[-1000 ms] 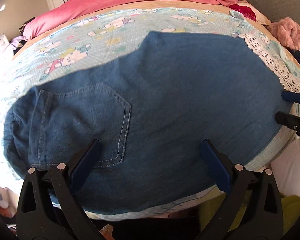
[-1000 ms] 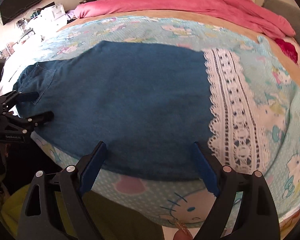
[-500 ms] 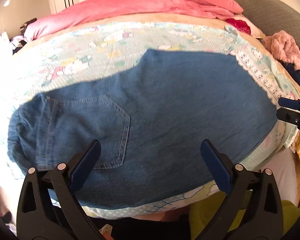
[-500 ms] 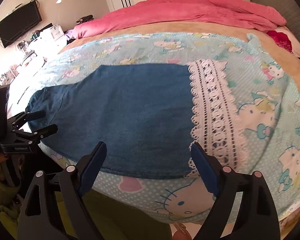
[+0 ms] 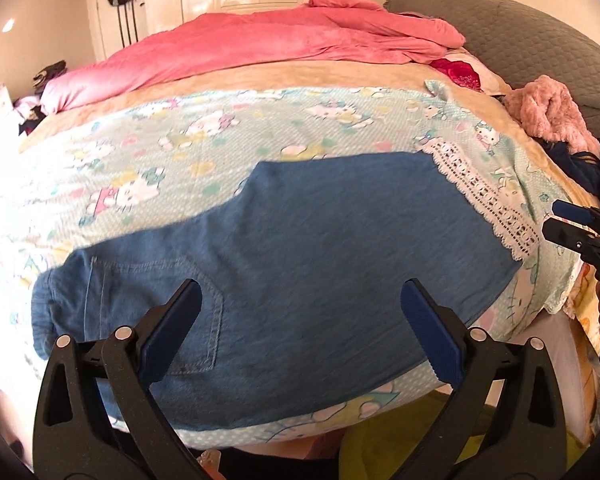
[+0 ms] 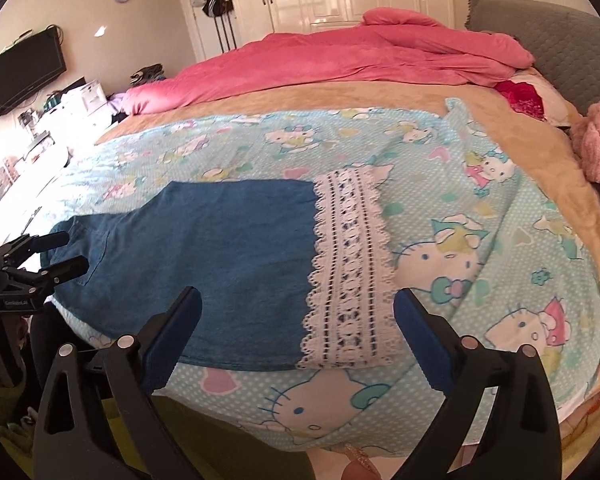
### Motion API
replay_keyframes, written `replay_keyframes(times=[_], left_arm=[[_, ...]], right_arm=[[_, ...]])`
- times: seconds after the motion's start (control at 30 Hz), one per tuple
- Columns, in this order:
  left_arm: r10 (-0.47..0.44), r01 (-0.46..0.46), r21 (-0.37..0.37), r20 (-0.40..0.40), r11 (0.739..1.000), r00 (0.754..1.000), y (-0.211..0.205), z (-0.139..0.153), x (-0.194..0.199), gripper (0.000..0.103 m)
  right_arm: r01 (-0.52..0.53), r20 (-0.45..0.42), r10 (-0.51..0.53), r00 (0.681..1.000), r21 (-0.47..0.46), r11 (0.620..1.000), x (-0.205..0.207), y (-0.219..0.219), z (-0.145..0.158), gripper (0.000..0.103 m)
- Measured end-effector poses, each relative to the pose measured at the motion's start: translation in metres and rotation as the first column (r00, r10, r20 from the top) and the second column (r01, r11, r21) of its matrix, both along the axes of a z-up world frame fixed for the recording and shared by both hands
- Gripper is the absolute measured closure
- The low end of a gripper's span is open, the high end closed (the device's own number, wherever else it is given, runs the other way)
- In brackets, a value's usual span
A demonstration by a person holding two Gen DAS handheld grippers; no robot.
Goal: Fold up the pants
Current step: 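Press the folded denim flat with both open tools, then grasp the lace-trimmed edge with the right tool and lift it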
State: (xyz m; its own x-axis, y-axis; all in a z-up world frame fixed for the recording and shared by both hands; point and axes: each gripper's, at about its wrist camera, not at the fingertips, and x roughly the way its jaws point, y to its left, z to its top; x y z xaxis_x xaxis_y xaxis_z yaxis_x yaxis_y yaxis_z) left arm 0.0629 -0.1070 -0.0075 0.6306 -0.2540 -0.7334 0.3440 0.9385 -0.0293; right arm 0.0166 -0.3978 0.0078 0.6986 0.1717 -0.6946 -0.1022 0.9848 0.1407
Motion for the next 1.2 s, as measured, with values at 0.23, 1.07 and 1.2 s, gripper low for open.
replay_keyframes(times=[0.23,1.07,1.2], left_arm=[[-0.051,0.051,0.017,0.027,0.999,0.998,-0.029,0.013,0.007,0.009],[-0.271,0.272,0.156,-0.027,0.950,0.962,-0.148,-0.008,0.095,0.009],[-0.288,0.293,0.151,-0.058,0.944,0.956,-0.157,-0.020,0.115,0.009]], right_arm=[[0.046,0.029,-0.047,0.999,0.009,0.999,-0.005,-0.021,0.007,0.007],[0.084,-0.027,-0.082,0.996,0.079,0.993,-0.002,-0.050,-0.025,0.007],[0.059,-0.046,-0.055,0.997,0.094,0.994,0.006,-0.044,-0.033,0.007]])
